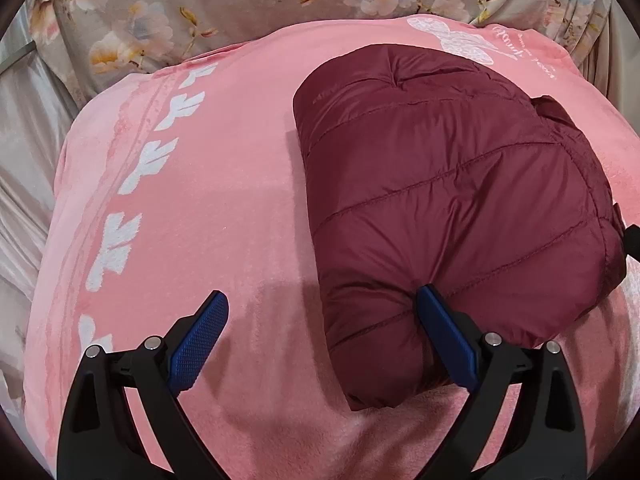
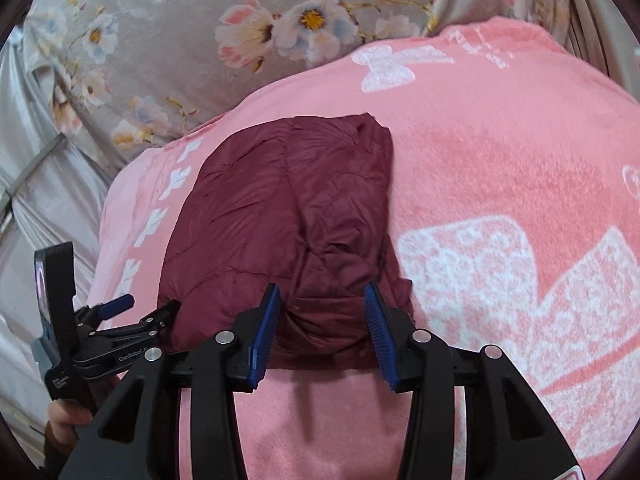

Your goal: Fold large clothes

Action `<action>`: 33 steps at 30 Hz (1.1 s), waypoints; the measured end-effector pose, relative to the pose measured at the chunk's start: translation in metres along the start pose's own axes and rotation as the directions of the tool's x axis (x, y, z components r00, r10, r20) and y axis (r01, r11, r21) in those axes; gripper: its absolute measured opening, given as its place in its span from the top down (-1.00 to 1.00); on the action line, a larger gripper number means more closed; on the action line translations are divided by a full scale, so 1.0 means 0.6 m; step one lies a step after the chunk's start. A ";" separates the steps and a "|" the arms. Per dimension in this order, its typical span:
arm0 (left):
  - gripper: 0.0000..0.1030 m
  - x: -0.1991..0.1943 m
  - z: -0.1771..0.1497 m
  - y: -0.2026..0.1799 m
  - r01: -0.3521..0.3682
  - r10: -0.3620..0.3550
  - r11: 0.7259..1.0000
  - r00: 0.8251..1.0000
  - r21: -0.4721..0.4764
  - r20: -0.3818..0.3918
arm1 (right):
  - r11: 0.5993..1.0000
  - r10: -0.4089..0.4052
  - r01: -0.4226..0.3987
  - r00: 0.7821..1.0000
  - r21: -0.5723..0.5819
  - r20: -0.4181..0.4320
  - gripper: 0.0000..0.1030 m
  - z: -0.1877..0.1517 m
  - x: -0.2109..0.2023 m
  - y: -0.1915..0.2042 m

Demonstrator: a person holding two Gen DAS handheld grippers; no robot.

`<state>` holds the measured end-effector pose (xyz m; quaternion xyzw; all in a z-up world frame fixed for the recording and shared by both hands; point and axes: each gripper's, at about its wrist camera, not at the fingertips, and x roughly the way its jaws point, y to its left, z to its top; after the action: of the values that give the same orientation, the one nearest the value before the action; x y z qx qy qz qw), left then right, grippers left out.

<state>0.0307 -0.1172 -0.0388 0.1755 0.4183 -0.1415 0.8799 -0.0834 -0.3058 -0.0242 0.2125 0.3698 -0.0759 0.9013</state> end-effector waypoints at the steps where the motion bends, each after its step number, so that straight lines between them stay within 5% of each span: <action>1: -0.82 0.000 -0.001 0.000 -0.002 0.002 1.000 1.000 -0.001 0.002 | 0.999 -0.040 0.040 0.999 -0.024 -0.010 0.15 -0.002 0.007 0.003; 3: -0.82 0.001 -0.003 0.000 -0.002 0.002 1.000 1.000 -0.006 0.005 | 0.991 -0.132 0.130 0.991 -0.043 -0.035 0.16 -0.012 0.026 -0.003; 7: -0.83 0.001 -0.006 -0.001 0.006 -0.006 1.000 1.000 -0.006 0.004 | 0.993 -0.102 0.107 0.991 0.055 -0.081 0.13 -0.027 0.029 -0.046; 17: -0.81 -0.010 0.023 0.055 0.099 -0.102 0.988 0.995 -0.121 -0.019 | 0.981 -0.187 0.191 0.977 0.022 -0.101 0.04 -0.001 -0.011 -0.033; 24: -0.82 0.042 0.107 0.109 0.190 -0.207 0.947 0.978 -0.258 -0.039 | 0.990 -0.031 0.033 0.999 0.139 -0.013 -0.34 0.110 -0.003 -0.049; 33: -0.91 0.119 0.153 0.082 0.287 -0.326 0.908 0.942 -0.306 -0.083 | 0.940 0.135 -0.080 0.980 0.331 -0.149 -0.34 0.132 0.127 -0.099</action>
<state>0.1569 -0.1193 -0.0314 -0.0139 0.5142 -0.2033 0.8331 0.0038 -0.3927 -0.0463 0.3827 0.4154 -0.0676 0.8224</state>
